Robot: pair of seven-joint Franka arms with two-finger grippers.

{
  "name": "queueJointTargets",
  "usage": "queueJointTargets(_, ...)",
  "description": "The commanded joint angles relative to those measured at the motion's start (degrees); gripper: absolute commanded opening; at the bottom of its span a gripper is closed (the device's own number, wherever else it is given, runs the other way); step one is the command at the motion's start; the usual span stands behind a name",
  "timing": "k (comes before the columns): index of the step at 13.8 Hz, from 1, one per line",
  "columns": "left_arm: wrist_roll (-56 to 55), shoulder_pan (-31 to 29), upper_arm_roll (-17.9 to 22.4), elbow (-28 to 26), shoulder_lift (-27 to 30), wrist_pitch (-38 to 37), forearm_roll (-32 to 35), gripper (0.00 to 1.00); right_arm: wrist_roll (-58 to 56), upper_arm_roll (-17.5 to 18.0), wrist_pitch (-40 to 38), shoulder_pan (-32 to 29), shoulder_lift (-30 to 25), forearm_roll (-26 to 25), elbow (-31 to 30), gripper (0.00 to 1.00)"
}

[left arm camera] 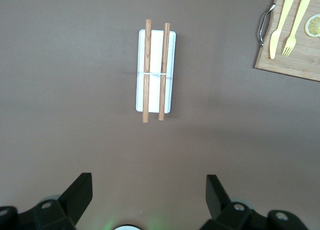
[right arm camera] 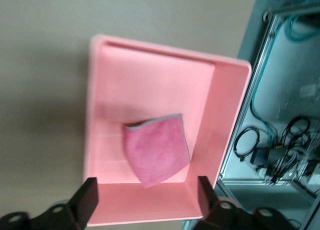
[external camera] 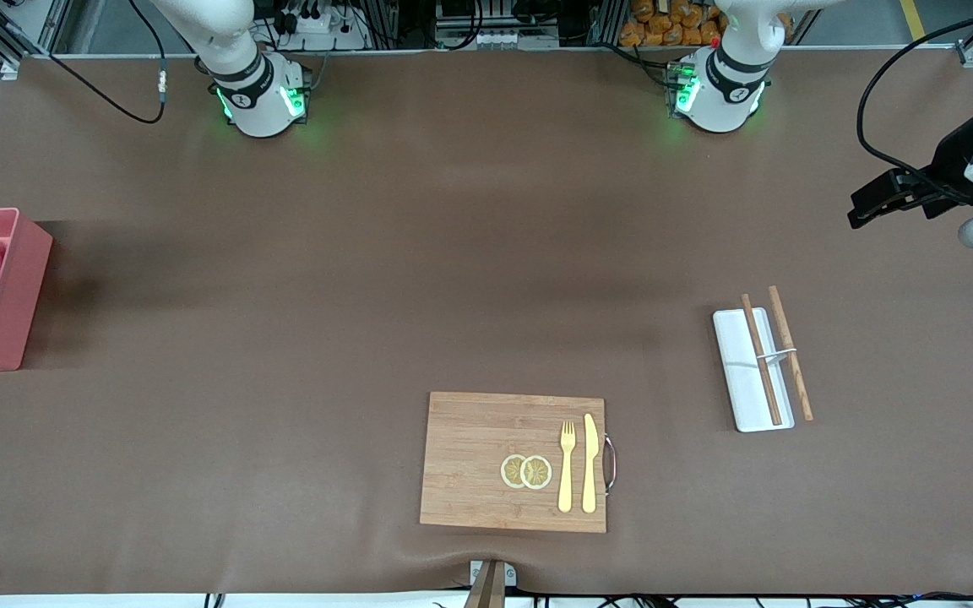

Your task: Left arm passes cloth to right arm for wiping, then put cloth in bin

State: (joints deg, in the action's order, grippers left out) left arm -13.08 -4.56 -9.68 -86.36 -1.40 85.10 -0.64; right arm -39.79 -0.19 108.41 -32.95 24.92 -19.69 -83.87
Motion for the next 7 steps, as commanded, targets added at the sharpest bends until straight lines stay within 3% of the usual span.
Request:
queueJointTargets(1, 1.2, -0.4, -0.1, -1.3, 1.7, -0.3, -0.9, 1.0, -0.1, 0.7, -5.7, 4.4, -6.7, 5.6, -1.4, 1.0)
queueJointTargets(4, 1.2, -0.5, 0.0, -1.3, 1.7, -0.5, -0.9, 1.0, 3.8, 0.7, -11.0, 10.1, -10.8, 13.4, -1.6, 1.0)
queueJointTargets(7, 1.2, -0.7, 0.1, -1.6, 2.0, -0.7, -0.9, 1.0, 17.4, 0.7, -15.8, 19.9, -14.3, 13.7, -1.8, 1.0)
